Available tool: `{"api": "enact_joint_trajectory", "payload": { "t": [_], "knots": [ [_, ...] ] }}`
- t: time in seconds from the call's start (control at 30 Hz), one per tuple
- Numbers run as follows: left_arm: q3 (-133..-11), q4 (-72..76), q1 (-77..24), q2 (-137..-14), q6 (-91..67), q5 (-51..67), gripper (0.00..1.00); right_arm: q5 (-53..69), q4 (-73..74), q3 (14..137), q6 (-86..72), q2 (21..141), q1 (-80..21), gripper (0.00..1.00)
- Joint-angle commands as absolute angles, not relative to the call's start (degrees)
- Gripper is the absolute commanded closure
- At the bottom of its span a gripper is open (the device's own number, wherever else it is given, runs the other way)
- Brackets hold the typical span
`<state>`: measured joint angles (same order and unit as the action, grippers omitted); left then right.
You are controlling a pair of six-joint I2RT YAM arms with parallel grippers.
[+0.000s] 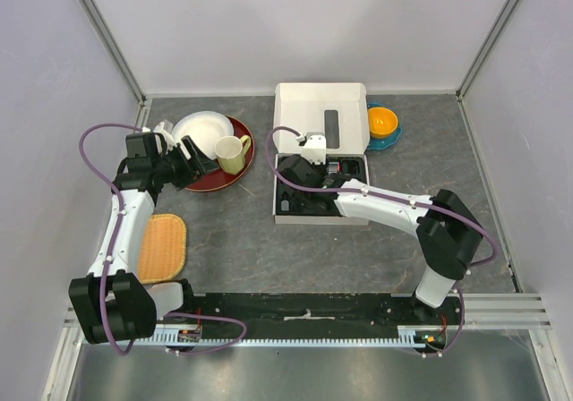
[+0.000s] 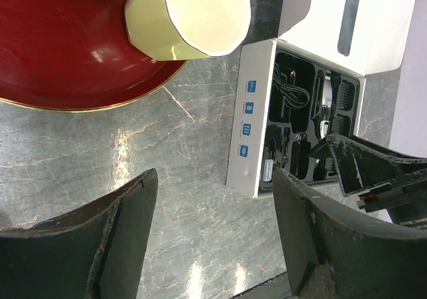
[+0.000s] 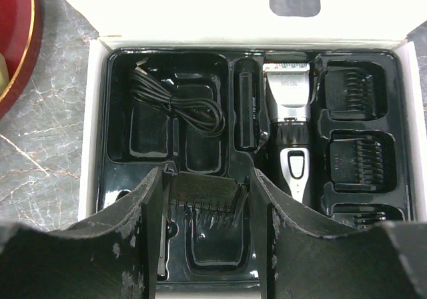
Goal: Sort the hair-cutting tools
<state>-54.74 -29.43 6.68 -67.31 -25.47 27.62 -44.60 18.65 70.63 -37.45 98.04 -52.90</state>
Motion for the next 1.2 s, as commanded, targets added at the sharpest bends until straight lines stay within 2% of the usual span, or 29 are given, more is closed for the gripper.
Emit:
{"api": "enact_joint_trajectory", "payload": {
  "t": [0.0,0.8,1.17],
  "knots": [
    [-54.84,-27.6,6.86,-66.36,-23.73,29.27,0.24,-43.25,15.91,70.05,-36.3,99.49,-52.73,0.66],
    [-54.32,-26.81,6.86,-66.36,-24.26,30.85,0.24,-38.85,23.64,71.81,-40.34,103.8,-51.24,0.67],
    [-53.88,-26.81,6.86,-64.95,-23.99,29.36,0.24,-35.16,24.78,70.93,-41.04,102.75,-51.24,0.61]
  ]
}}
